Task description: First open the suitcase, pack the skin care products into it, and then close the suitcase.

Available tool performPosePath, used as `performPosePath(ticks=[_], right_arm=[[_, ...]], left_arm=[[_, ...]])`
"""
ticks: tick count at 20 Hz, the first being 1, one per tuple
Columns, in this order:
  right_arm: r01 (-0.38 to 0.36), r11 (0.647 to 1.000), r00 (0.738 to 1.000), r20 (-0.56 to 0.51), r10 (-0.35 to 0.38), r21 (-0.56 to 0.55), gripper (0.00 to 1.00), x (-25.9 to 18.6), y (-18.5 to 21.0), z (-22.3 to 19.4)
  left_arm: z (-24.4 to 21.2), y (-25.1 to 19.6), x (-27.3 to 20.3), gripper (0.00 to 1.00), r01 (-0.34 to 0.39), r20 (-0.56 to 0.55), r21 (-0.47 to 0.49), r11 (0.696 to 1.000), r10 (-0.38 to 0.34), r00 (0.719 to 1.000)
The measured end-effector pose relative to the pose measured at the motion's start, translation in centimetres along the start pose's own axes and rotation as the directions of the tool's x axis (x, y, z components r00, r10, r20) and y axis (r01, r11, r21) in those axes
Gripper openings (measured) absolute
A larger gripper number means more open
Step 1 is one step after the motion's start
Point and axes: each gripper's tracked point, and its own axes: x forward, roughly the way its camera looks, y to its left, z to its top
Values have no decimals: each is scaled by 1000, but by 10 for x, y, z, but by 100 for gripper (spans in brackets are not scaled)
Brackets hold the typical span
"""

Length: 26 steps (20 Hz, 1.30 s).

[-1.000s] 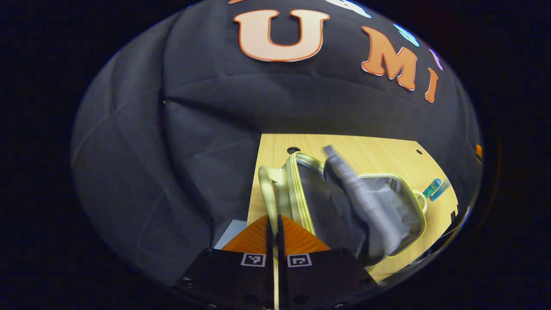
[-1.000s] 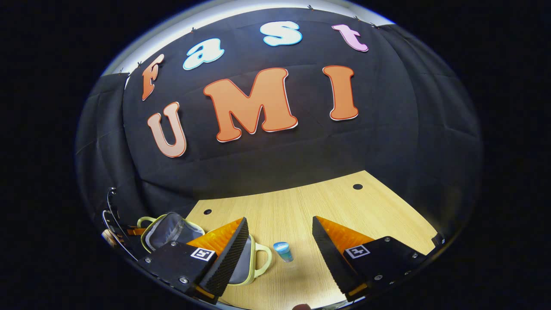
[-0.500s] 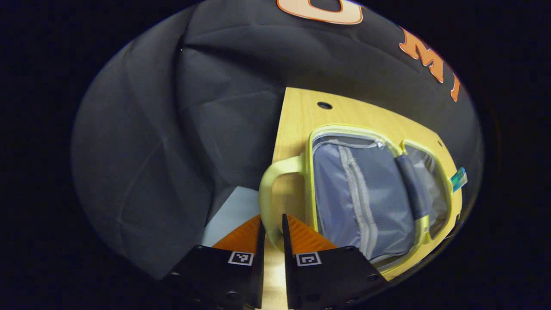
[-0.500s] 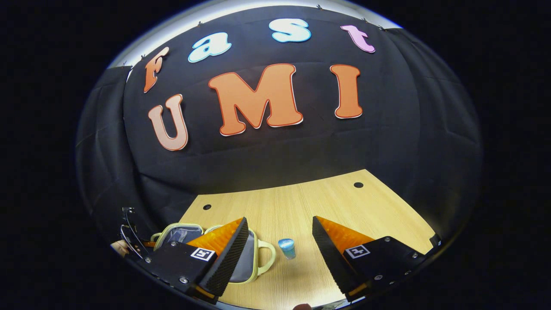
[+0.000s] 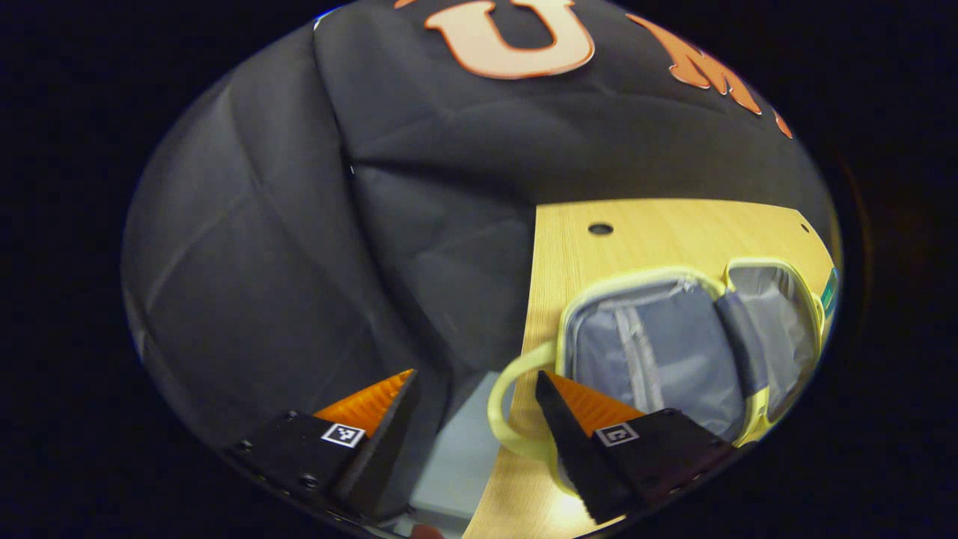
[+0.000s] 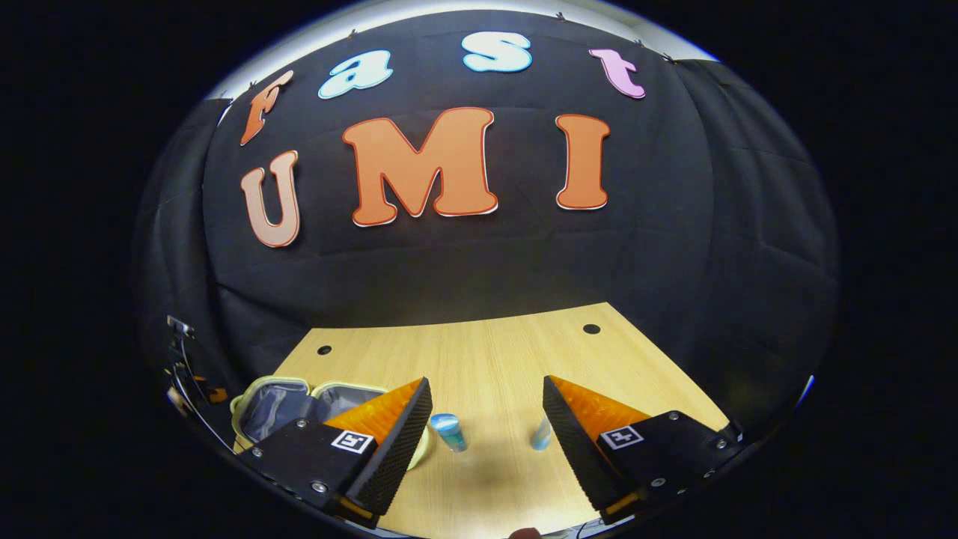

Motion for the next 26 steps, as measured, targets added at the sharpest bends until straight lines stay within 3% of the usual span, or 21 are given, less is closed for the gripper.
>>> performPosePath(ticks=[1, 3, 5, 7, 11, 14, 18, 22, 26], right_arm=[[-8, 1000, 1000, 0, 8, -12, 94, 3, -4, -2], [-27, 999, 1000, -6, 27, -31, 95, 12, -15, -5], [-48, 998, 999, -10, 48, -46, 95, 21, -27, -7], [-64, 996, 998, -24, 62, -63, 95, 30, -40, -10], [-99, 992, 994, -55, 95, -83, 95, 44, -70, -18], [-117, 989, 990, -85, 110, -90, 95, 47, -92, -30], [-111, 986, 987, -128, 96, -122, 95, 52, -132, -51], [-115, 984, 981, -172, 91, -138, 94, 57, -164, -72], [-127, 979, 975, -204, 93, -162, 95, 64, -183, -90]], left_arm=[[25, -10, -14, 99, -18, 57, 10, 1000, 18, 998], [74, -28, -58, 99, -26, 150, 1, 1000, 26, 988], [121, -62, -106, 99, 13, 248, -29, 1000, -5, 969], [163, -113, -153, 98, 82, 345, -41, 996, -63, 936], [225, -243, -231, 98, 226, 505, -27, 974, -182, 844], [239, -350, -270, 100, 358, 523, 10, 934, -310, 794], [193, -486, -270, 99, 496, 449, 58, 867, -466, 762], [159, -550, -247, 99, 483, 407, 60, 874, -463, 787], [115, -593, -207, 99, 477, 362, -15, 879, -440, 822]])
